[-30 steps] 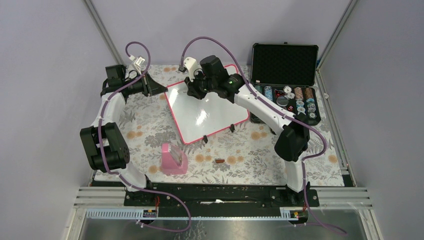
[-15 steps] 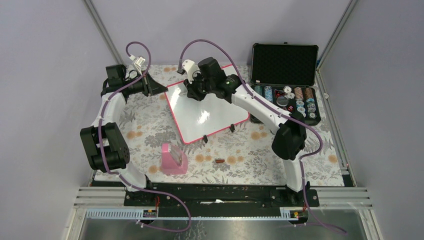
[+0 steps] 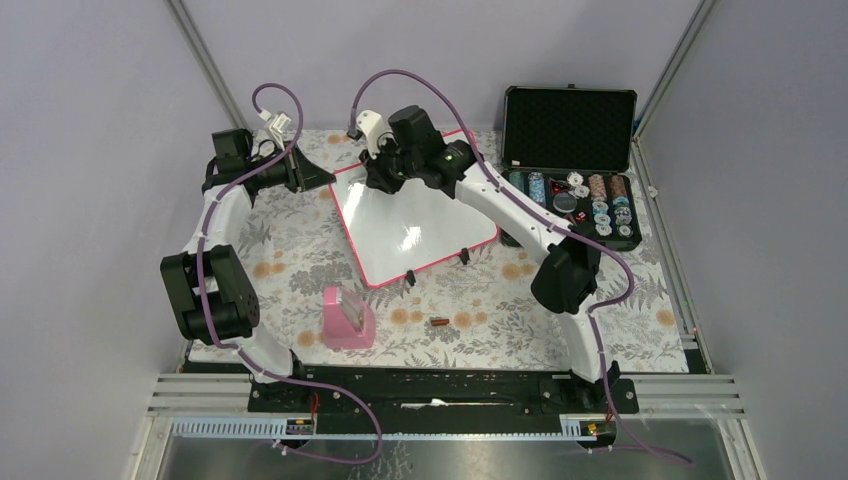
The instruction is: Write a sentence on the whiteboard
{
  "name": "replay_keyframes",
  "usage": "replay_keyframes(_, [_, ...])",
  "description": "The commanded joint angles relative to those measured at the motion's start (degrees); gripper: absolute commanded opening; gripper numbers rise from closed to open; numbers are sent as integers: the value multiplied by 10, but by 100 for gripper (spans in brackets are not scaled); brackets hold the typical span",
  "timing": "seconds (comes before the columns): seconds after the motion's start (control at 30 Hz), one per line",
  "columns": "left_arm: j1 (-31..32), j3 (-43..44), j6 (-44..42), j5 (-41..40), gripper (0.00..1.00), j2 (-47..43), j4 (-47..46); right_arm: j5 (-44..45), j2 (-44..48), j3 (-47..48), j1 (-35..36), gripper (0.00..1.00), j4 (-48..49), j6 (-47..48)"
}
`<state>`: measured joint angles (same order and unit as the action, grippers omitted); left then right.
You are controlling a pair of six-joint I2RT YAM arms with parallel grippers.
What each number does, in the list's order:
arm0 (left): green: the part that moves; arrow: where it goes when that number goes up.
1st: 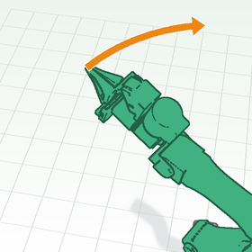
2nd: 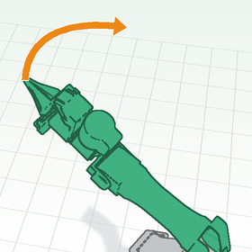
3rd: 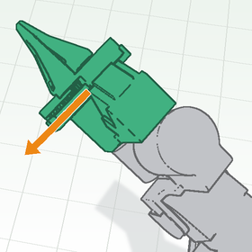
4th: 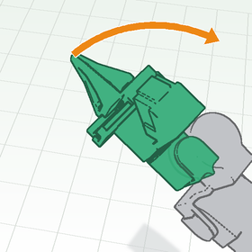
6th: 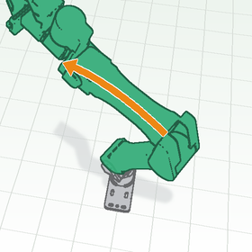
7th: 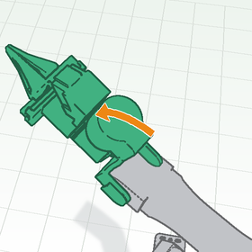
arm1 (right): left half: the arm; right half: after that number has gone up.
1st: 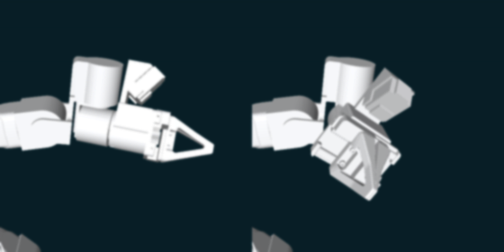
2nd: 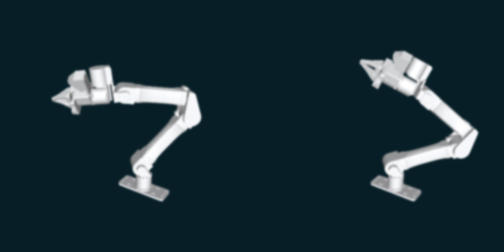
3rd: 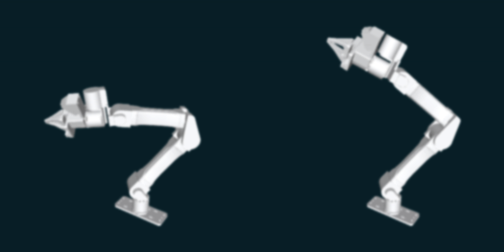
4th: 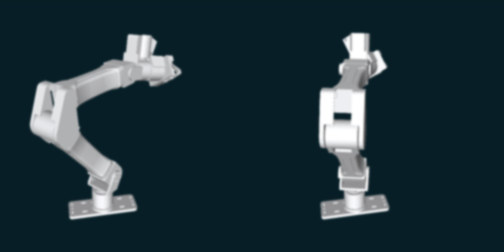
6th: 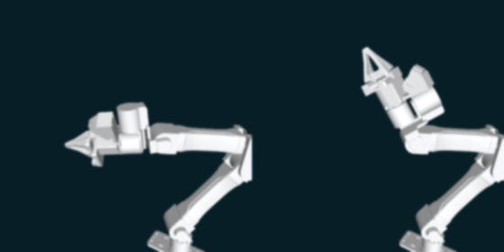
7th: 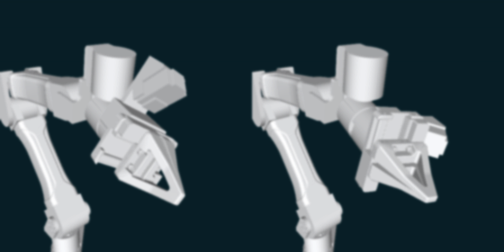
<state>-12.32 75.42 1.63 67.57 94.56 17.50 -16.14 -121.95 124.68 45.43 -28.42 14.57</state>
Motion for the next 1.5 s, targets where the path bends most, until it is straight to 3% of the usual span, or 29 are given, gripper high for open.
replay_keyframes(0.0, [18, 13, -25, 5, 0, -13, 9, -1, -14, 26, 11, 0, -15, 9])
replay_keyframes(0.7, [19, 12, -27, 2, 0, -16, 10, -17, 23, -46, 24, 0, -25, 28])
replay_keyframes(1.3, [19, 11, -25, 0, 0, -24, 11, 31, 70, -97, 16, 0, -24, 51])
replay_keyframes(1.47, [19, 10, -28, -1, 0, -25, 14, -4, 94, -93, 13, 0, -32, 51])
